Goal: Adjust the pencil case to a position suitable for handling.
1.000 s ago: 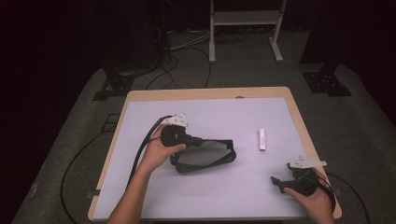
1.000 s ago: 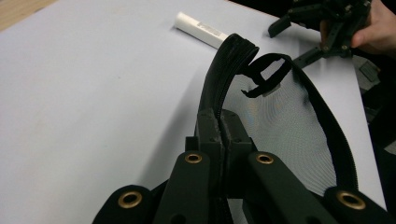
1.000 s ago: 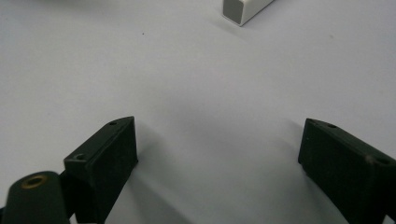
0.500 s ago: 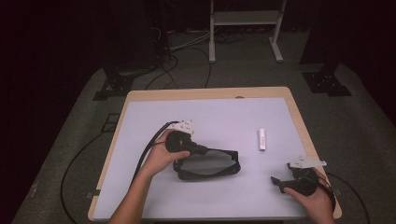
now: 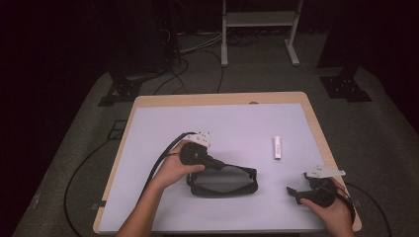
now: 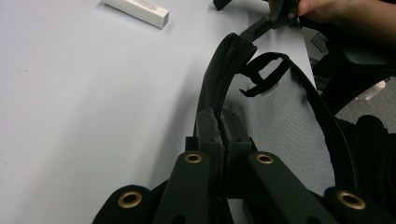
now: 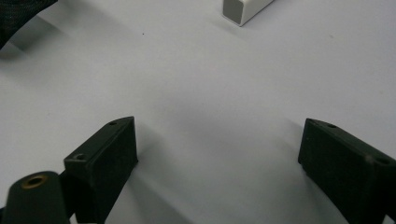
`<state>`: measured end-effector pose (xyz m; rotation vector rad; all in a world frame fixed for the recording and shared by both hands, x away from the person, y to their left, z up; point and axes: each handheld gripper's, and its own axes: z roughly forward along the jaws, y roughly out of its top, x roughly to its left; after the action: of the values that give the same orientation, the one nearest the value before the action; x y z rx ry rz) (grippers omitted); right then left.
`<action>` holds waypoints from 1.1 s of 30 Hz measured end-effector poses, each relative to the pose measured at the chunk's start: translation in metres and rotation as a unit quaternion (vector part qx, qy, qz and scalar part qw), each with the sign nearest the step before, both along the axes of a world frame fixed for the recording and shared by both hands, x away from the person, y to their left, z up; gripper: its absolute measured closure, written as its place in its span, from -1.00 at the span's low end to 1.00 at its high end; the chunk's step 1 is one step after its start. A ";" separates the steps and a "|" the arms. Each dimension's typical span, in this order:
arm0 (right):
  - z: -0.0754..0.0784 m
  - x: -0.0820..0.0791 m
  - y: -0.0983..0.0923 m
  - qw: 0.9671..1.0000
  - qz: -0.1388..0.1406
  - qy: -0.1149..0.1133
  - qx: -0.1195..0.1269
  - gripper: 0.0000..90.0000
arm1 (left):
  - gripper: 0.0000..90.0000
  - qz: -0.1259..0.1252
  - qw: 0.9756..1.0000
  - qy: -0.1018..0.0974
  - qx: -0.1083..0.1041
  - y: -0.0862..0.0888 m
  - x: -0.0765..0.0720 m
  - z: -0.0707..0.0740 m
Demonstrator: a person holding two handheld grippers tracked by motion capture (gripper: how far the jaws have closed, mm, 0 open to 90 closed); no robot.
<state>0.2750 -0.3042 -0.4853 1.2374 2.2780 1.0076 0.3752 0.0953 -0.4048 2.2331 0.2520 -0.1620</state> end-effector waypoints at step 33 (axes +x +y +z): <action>0.000 0.000 0.000 1.000 0.000 0.000 0.000 -0.76 | 0.63 0.016 1.000 -0.002 0.003 -0.004 0.002 -0.010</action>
<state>0.2749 -0.3041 -0.4853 1.2365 2.2781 1.0068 0.3770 0.0916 -0.4145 2.2343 0.2853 -0.1396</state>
